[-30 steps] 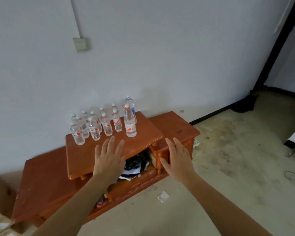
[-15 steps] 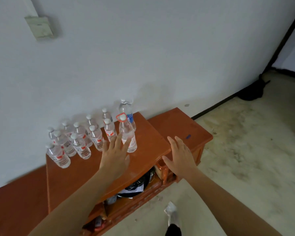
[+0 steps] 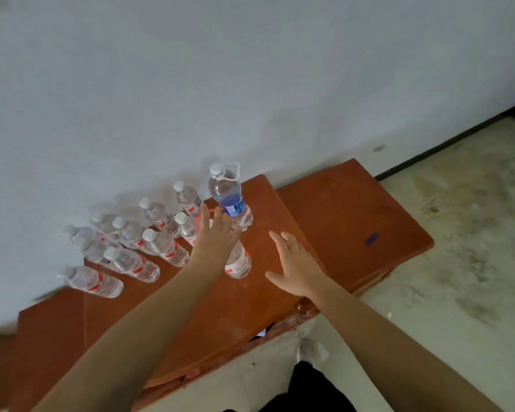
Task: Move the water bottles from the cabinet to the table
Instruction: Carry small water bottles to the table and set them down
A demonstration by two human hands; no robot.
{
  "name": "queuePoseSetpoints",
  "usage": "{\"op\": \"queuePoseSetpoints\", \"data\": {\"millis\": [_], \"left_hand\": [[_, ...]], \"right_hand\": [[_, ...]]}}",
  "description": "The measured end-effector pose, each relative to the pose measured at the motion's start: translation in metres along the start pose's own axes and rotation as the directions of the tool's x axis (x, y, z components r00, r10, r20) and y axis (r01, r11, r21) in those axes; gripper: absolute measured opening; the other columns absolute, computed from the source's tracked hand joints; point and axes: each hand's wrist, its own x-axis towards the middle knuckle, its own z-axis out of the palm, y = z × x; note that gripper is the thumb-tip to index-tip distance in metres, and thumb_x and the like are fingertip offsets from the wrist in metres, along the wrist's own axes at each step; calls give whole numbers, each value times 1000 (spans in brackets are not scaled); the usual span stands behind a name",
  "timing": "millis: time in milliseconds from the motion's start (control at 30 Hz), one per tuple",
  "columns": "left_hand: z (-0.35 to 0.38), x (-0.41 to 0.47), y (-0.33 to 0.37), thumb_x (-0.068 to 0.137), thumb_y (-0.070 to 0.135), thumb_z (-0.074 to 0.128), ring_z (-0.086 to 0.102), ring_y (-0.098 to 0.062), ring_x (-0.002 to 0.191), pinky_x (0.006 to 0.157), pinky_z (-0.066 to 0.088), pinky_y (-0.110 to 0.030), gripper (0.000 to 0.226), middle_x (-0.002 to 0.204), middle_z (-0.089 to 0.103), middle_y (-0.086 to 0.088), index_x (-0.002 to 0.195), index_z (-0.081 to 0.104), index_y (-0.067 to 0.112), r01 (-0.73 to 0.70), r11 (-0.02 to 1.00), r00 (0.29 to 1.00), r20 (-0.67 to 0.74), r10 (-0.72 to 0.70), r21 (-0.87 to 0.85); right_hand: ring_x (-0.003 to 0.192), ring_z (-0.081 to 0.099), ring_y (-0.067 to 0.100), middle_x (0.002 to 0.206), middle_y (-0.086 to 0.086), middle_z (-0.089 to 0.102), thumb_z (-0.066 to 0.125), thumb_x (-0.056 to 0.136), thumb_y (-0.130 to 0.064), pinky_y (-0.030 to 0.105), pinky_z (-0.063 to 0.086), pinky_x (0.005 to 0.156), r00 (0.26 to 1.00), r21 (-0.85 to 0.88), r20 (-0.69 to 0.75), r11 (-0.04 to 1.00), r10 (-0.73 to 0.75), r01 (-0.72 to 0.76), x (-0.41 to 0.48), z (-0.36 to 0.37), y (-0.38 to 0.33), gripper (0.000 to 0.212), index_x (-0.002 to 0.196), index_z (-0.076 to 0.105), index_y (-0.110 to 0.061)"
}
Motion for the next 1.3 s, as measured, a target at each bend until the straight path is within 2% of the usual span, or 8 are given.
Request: {"op": "queuePoseSetpoints", "data": {"millis": [67,133,500,600,767,967,1133,1300], "left_hand": [[1,12,-4,89,30,69,31,-42,140,108,37,-58,72,151,37,-15,151,32,20,60,995,994,93,-52,-85],[6,14,-5,89,26,70,42,-34,129,94,47,-43,62,140,45,-11,144,42,17,94,984,991,113,-77,-152],[70,0,-32,86,25,71,53,-32,111,88,48,-40,56,126,52,-14,135,47,16,217,943,970,163,-179,-254],[113,-16,-47,87,31,72,51,-33,119,89,50,-40,67,136,48,-16,144,38,18,334,879,933,255,-256,-341],[176,-52,-39,86,43,73,52,-36,125,81,57,-39,82,146,47,-12,150,26,21,441,785,887,343,-309,-434],[222,-72,-23,88,59,64,60,-29,112,76,58,-36,80,131,58,-3,150,24,27,512,664,853,414,-318,-545],[236,-79,-8,90,54,63,62,-31,110,84,55,-42,72,129,61,-3,148,27,28,590,558,800,519,-302,-584],[213,-63,6,90,57,61,53,-33,124,102,43,-51,75,138,56,-3,149,24,29,478,663,862,455,-224,-577]], "right_hand": [[150,28,29,167,8,10,69,89,-52,48,37,116,998,11,68,1000,-12,11,20,9,-1,100,158,1,-30],[150,28,29,167,7,9,70,87,-54,48,37,116,992,14,119,999,-35,34,31,20,-5,103,159,0,-31],[154,18,24,169,-4,2,84,74,-52,52,34,118,967,131,243,990,-74,43,95,105,-54,125,157,-9,-36],[151,27,23,165,-4,18,88,65,-58,54,38,115,980,86,169,992,-104,90,120,127,-68,124,155,5,-36],[152,20,31,160,3,27,87,64,-61,62,25,119,972,-95,123,973,-200,212,151,163,-84,116,151,15,-33],[145,35,35,147,9,49,88,68,-51,67,23,117,901,-176,5,886,-434,428,171,188,-85,88,139,43,-25],[129,50,36,130,10,59,90,63,-40,68,29,113,872,-280,81,829,-483,485,162,195,-86,82,131,49,-24],[116,58,32,119,7,63,93,59,-44,64,39,106,919,-311,60,867,-390,388,125,163,-60,81,124,51,-23]]}}
